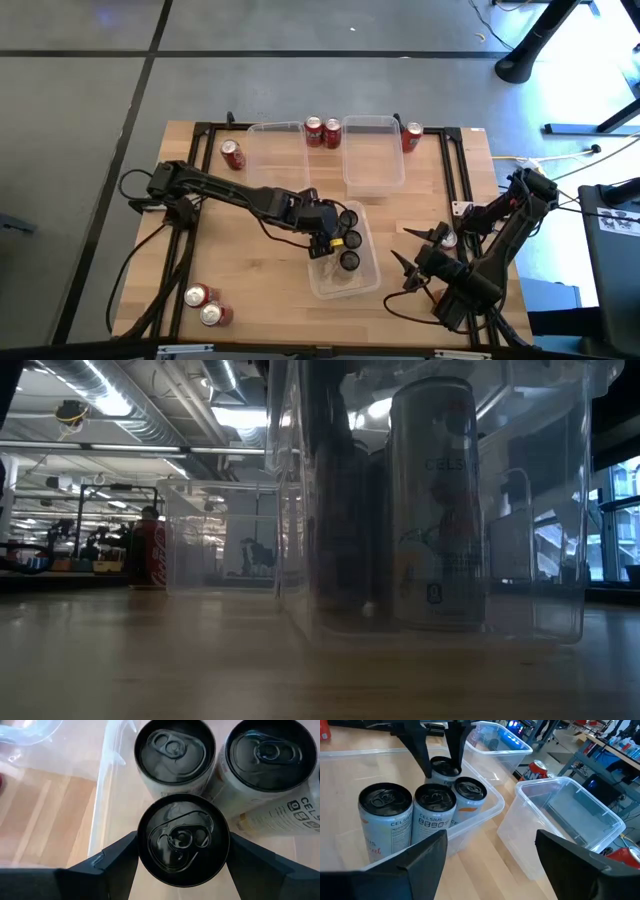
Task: Sort soda cans
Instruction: Put the white/yellow soda can into the bottom transparent bin, then put the red/white soda can into the right transparent bin
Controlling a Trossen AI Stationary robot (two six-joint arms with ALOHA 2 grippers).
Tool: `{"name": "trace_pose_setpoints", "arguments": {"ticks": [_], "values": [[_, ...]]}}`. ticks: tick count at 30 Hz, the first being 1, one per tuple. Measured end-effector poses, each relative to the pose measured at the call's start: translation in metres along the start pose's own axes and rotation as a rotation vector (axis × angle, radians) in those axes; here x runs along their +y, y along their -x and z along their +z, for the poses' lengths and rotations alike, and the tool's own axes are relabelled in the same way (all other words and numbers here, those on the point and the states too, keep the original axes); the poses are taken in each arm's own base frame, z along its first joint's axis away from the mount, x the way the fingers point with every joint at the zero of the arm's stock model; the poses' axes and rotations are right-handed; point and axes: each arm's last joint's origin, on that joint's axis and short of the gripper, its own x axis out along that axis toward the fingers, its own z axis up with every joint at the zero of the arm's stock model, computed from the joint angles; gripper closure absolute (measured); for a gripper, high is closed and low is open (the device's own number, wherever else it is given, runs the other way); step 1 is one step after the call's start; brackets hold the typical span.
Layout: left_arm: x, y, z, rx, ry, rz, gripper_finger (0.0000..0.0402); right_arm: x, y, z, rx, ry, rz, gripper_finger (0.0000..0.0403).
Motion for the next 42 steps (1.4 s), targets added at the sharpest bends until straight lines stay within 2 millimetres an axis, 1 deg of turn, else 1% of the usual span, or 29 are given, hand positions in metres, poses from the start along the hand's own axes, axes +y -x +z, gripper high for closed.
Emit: {"name": "trace_pose_setpoints", "arguments": {"ticks": [4,16,27,36,42], "values": [[-0.002,-0.003,0.0,-0.005,-0.001,0.004,0.0141,0.0,0.0,0.0,0.0,0.0,0.0,0.01],[-0.005,-0.002,-0.001,0.001,-0.001,-0.001,0.014,0.0,0.0,0.0,-0.001,-0.003,0.001,0.01],[-0.007,-0.004,-0.005,0.022,-0.006,0.008,0.0111,0.0,0.0,0.0,-0.001,-0.003,0.001,0.01],[-0.007,0.016,0.008,0.021,-0.035,0.011,0.0109,0.0,0.0,0.0,0.001,0.0,0.001,0.01],[-0.008,0.034,0.015,0.011,-0.076,0.005,0.0109,-0.004,0.001,-0.001,0.064,0.028,-0.004,0.01]]}}
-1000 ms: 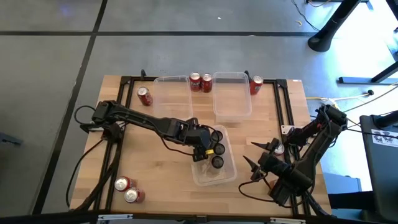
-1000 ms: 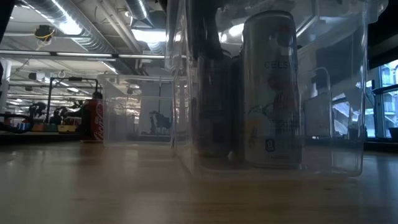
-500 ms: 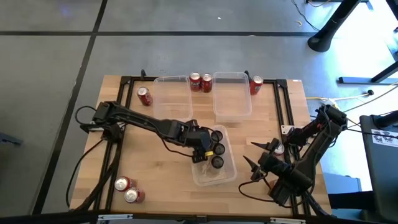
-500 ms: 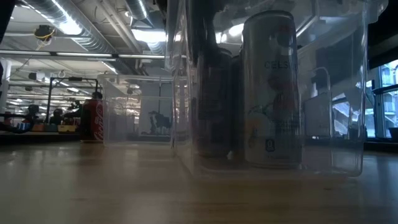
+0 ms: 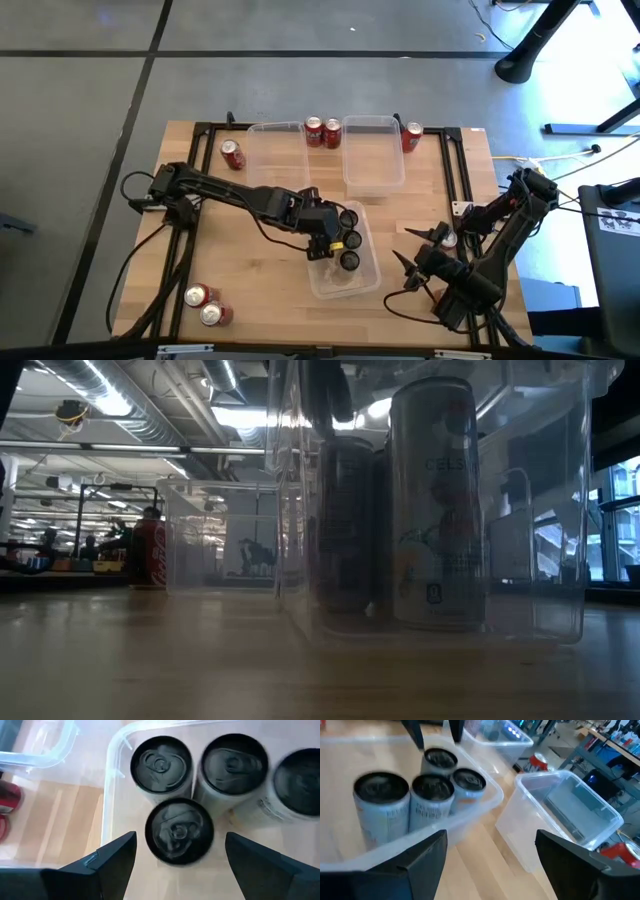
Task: Sort soda cans
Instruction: Put the red/white soda can into the right transparent bin
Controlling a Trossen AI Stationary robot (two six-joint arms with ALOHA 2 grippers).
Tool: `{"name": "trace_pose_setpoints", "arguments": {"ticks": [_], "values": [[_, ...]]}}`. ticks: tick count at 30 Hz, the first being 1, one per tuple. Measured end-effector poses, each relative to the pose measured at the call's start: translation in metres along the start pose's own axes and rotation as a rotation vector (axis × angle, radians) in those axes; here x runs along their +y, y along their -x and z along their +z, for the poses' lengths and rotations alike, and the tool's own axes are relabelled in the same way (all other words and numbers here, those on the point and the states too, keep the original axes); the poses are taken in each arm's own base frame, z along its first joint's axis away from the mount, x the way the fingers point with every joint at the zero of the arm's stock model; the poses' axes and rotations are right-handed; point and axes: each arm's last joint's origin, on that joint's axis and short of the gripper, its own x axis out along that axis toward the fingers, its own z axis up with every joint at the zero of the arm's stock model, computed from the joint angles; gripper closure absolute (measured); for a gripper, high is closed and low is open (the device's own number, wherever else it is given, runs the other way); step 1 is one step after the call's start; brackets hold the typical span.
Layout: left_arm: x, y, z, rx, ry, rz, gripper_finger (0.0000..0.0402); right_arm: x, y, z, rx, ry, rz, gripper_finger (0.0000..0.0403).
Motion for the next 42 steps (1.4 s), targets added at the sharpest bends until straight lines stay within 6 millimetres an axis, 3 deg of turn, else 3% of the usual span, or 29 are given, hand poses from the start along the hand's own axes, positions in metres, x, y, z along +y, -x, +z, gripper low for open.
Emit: {"name": "trace_pose_setpoints", "arguments": {"ticks": [4,12,17,26,33,42], "values": [[-0.001,0.019,-0.007,0.019,-0.032,-0.006,0.0109,-0.015,0.008,0.007,0.129,-0.025,0.037,0.01],[-0.009,0.059,-0.02,-0.029,-0.046,0.06,0.0109,-0.064,0.026,0.023,0.418,-0.12,0.176,0.01],[-0.017,0.067,-0.024,-0.054,-0.067,0.083,0.0109,-0.085,0.032,0.025,0.573,-0.169,0.272,0.01],[-0.023,0.07,-0.026,-0.062,-0.067,0.073,0.0109,-0.092,0.035,0.022,0.606,0.02,0.376,0.01],[-0.022,0.07,-0.026,-0.061,-0.066,0.074,0.0109,-0.087,0.023,-0.005,0.712,0.219,0.373,0.01],[-0.023,0.07,-0.026,-0.064,-0.063,0.072,0.0109,-0.098,0.011,-0.031,0.782,0.251,0.337,0.01]]}}
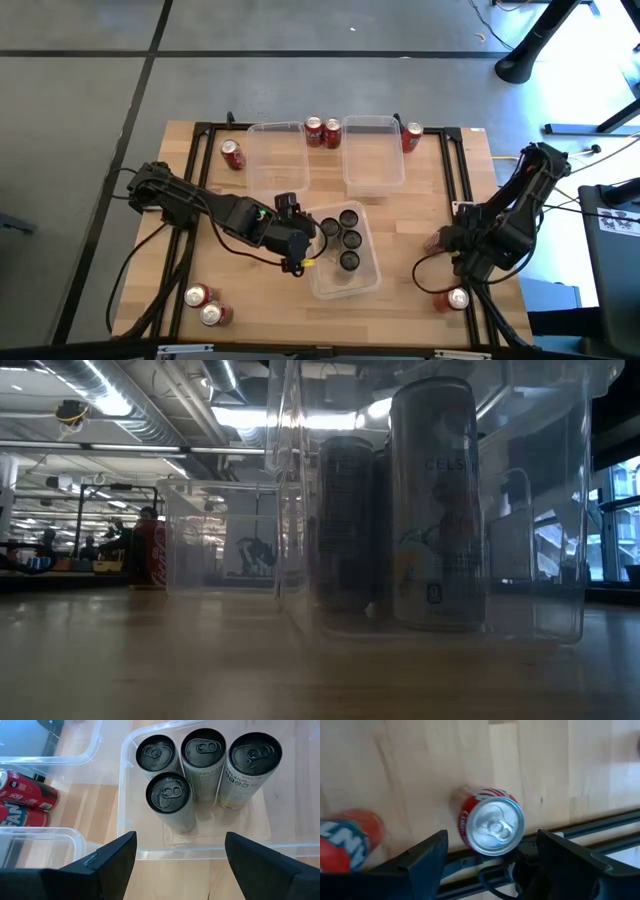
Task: Sort soda cans
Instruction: Put the red/white soda can into the right transparent bin
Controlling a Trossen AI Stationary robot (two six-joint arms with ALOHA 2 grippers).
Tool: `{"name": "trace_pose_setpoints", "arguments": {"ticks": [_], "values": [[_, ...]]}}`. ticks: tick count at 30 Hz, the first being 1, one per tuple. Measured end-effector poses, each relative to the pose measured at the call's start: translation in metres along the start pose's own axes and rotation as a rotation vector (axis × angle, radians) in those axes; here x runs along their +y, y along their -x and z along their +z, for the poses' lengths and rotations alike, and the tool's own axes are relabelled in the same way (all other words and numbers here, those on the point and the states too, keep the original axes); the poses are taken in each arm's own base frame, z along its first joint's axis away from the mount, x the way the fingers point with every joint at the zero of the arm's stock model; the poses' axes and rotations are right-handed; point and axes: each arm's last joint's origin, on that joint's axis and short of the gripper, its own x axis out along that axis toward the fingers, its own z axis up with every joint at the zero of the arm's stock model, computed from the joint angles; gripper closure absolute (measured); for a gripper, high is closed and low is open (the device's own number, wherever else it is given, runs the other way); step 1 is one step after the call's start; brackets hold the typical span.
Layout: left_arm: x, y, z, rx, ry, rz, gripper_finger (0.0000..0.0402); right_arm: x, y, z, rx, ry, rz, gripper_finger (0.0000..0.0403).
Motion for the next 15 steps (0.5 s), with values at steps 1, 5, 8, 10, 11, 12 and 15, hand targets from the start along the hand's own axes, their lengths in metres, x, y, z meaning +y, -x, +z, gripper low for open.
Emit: {"name": "trace_pose_setpoints", "arguments": {"ticks": [1,5,8,10,11,12,15], "values": [[0.0,0.0,0.0,-0.001,0.003,0.0,0.0109,-0.001,-0.002,-0.001,0.001,-0.009,-0.001,0.01],[0.0,0.0,0.0,-0.001,0.006,0.0,0.0109,-0.008,-0.005,-0.006,-0.007,-0.052,0.013,0.01],[0.0,0.0,0.0,-0.001,0.006,-0.001,0.0109,-0.011,-0.009,-0.009,-0.022,-0.083,0.044,0.01],[0.0,0.0,0.0,-0.001,0.006,-0.001,0.0109,-0.013,-0.015,-0.011,-0.026,-0.099,0.052,0.01],[0.0,0.0,0.0,-0.001,0.006,-0.001,0.0109,-0.014,-0.017,-0.012,-0.025,-0.103,0.05,0.01],[0.0,0.0,0.0,-0.001,0.006,-0.001,0.0109,-0.015,-0.02,-0.013,-0.023,-0.105,0.045,0.01],[0.0,0.0,0.0,-0.001,0.006,-0.001,0.0109,-0.017,-0.026,-0.016,-0.022,-0.117,0.042,0.01]]}}
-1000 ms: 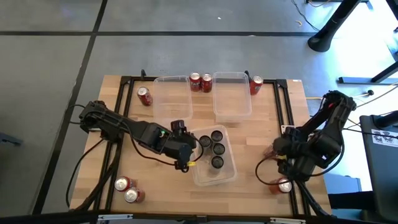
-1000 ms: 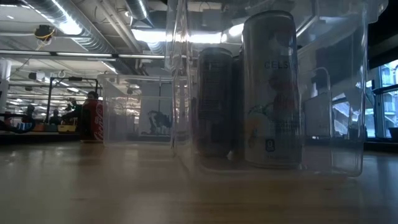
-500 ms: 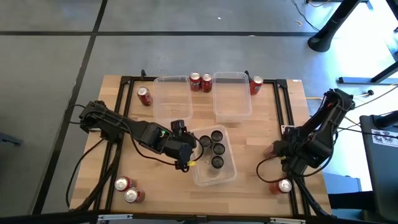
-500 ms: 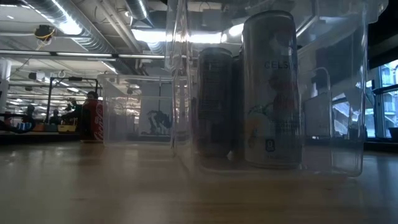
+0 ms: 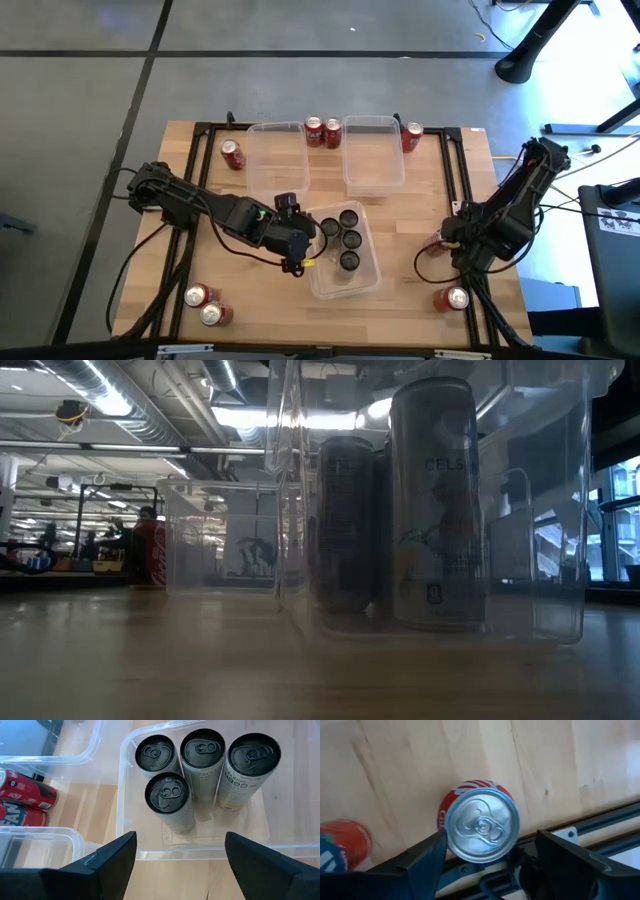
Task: Sort soda cans
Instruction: Put the red/white soda can into the right transparent bin
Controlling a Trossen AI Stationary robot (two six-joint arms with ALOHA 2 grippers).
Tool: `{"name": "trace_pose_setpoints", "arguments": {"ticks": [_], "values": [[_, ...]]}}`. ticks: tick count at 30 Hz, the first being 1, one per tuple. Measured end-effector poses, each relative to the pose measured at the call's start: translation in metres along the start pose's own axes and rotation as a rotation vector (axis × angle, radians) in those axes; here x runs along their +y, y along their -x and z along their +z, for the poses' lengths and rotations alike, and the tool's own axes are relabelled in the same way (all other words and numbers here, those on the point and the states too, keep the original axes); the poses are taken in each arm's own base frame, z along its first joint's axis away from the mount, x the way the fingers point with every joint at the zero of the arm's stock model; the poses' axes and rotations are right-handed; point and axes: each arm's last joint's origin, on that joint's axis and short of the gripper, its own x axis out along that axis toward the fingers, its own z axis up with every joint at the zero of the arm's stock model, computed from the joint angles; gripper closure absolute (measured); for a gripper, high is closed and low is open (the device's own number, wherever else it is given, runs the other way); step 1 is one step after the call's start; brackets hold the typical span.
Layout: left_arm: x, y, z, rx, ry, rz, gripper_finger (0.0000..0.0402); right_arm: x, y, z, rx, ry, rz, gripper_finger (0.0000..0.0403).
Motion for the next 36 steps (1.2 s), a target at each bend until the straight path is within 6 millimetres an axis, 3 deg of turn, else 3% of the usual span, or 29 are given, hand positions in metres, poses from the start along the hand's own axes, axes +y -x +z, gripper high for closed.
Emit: {"name": "trace_pose_setpoints", "arguments": {"ticks": [10,23,36], "values": [[0.0,0.0,0.0,0.0,-0.004,0.0,0.0109,-0.003,-0.015,-0.004,-0.039,-0.024,0.018,0.01],[0.0,0.0,0.001,-0.005,-0.004,-0.002,0.0109,-0.001,-0.015,-0.003,-0.043,-0.028,0.015,0.01],[0.0,0.0,0.0,-0.004,-0.004,-0.002,0.0109,0.014,-0.013,0.004,-0.105,-0.147,0.179,0.01]]}}
